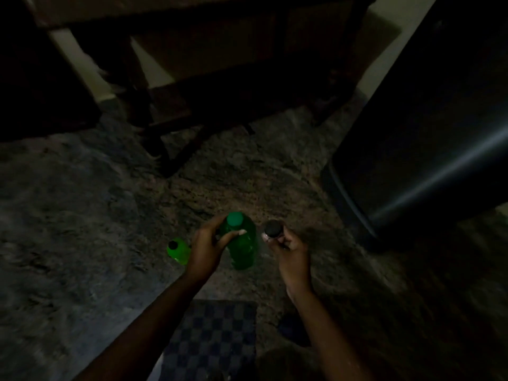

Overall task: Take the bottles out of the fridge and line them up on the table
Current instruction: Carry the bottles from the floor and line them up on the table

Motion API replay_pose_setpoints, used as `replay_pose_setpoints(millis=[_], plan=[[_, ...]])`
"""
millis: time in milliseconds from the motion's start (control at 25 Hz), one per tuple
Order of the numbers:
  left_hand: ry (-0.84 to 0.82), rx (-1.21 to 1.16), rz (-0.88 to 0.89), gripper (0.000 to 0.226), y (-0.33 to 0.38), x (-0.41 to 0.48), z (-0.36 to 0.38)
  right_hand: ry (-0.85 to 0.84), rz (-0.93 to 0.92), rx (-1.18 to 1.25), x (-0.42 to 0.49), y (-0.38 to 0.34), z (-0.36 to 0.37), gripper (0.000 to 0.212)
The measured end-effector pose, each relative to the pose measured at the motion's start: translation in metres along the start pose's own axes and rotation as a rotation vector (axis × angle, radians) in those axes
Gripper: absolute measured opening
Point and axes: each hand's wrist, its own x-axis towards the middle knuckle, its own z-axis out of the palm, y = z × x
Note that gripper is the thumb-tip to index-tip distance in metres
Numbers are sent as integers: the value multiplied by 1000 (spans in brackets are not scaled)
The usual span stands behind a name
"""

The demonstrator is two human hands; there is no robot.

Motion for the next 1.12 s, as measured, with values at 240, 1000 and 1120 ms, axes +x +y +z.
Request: replay_pose_setpoints(millis=[240, 1000, 1120], plan=[[-18, 7, 173, 31, 153, 63, -59, 2, -181, -31, 26, -171, 10, 30], [45, -4, 489, 37, 377, 430, -51, 18, -665, -48, 352, -477, 5, 41], [116, -19, 499, 36, 400, 495, -51, -37, -728, -54, 414, -523, 7, 36]])
